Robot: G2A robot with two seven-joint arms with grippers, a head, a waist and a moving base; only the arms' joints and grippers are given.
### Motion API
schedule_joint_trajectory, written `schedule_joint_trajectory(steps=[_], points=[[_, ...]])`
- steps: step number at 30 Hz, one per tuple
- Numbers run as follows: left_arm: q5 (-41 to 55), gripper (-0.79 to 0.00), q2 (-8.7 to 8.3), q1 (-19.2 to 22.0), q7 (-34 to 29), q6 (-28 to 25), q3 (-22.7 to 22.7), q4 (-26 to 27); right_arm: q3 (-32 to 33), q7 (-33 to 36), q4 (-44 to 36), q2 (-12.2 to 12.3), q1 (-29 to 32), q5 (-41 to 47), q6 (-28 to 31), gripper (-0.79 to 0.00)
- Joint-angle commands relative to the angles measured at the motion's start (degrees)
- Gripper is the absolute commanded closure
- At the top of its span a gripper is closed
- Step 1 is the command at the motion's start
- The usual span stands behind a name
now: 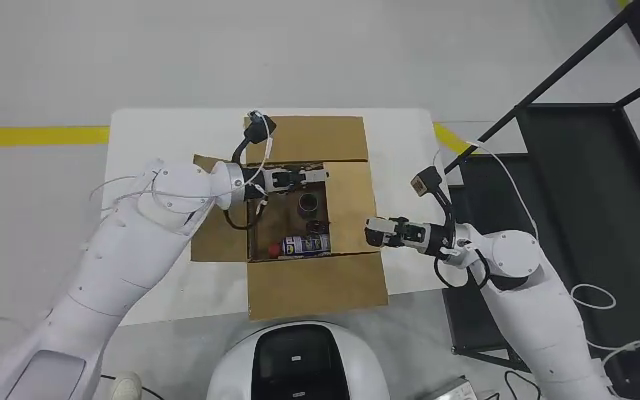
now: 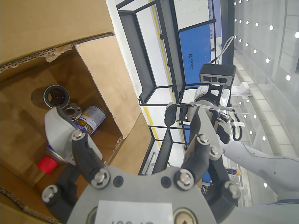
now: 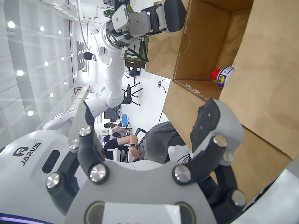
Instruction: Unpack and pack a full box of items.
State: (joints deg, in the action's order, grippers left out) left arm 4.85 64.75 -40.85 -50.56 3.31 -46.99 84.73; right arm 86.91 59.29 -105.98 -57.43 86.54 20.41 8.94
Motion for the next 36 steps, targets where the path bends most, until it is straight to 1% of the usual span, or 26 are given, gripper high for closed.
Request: schedule_joint_trajectory(steps=[1,4,5,8,10,12,14,18,24,28,30,33,36], points=[[0.0,-0.785,0.0,0.0,0.0,0.0,0.0,0.0,0.0,0.0,0.0,0.0,0.0,0.0,0.0,-0.785],[0.0,-0.785,0.0,0.0,0.0,0.0,0.0,0.0,0.0,0.0,0.0,0.0,0.0,0.0,0.0,-0.785],[-0.42,-0.785,-0.02,-0.1,0.96,-0.04,-0.28,0.49,0.0,0.0,0.0,0.0,0.0,0.0,0.0,-0.785],[0.67,-0.785,0.01,-0.93,1.58,2.17,-0.96,1.8,0.0,0.0,0.0,0.0,0.0,0.0,0.0,-0.785],[1.8,-0.785,0.5,-0.86,2.47,3.76,-0.19,1.29,0.0,0.0,0.0,0.0,0.0,0.0,0.0,-0.785],[4.07,-0.785,1.4,-0.01,2.61,4.66,1.4,-0.53,0.0,0.0,0.0,0.0,0.0,0.0,0.0,-0.785],[6.36,-0.785,2.62,1.04,3.0,4.58,3.69,-3.03,0.0,0.0,0.0,0.0,0.0,0.0,0.0,-0.785],[8.61,-0.785,5.58,3.62,5.71,3.27,8.77,-10.37,0.0,0.0,0.0,0.0,0.0,0.0,0.0,-0.785],[9.76,-0.785,10.26,6.87,11.41,-2.14,14.36,-21.1,0.0,0.0,0.0,0.0,0.0,0.0,0.0,-0.785],[11.74,-0.785,13.03,8.67,12.98,-6.58,16.08,-27.15,-0.21,-0.47,-0.16,-0.02,0.08,-0.29,-0.14,-0.785],[13.52,-0.785,14.27,9.26,13.15,-8.74,16.4,-29.78,-1.29,-1.14,-0.76,-0.07,0.15,-1.33,-0.73,-0.785],[14.74,-0.785,15.86,10.18,13.43,-11.7,16.79,-33.05,-3.18,-0.26,-1.0,-0.11,-0.57,-2.27,-1.66,-0.785],[15.64,-0.785,16.98,10.83,12.88,-14.64,16.69,-35.08,-5.29,0.6,-1.13,-0.14,-1.77,-3.85,-2.91,-0.785]])
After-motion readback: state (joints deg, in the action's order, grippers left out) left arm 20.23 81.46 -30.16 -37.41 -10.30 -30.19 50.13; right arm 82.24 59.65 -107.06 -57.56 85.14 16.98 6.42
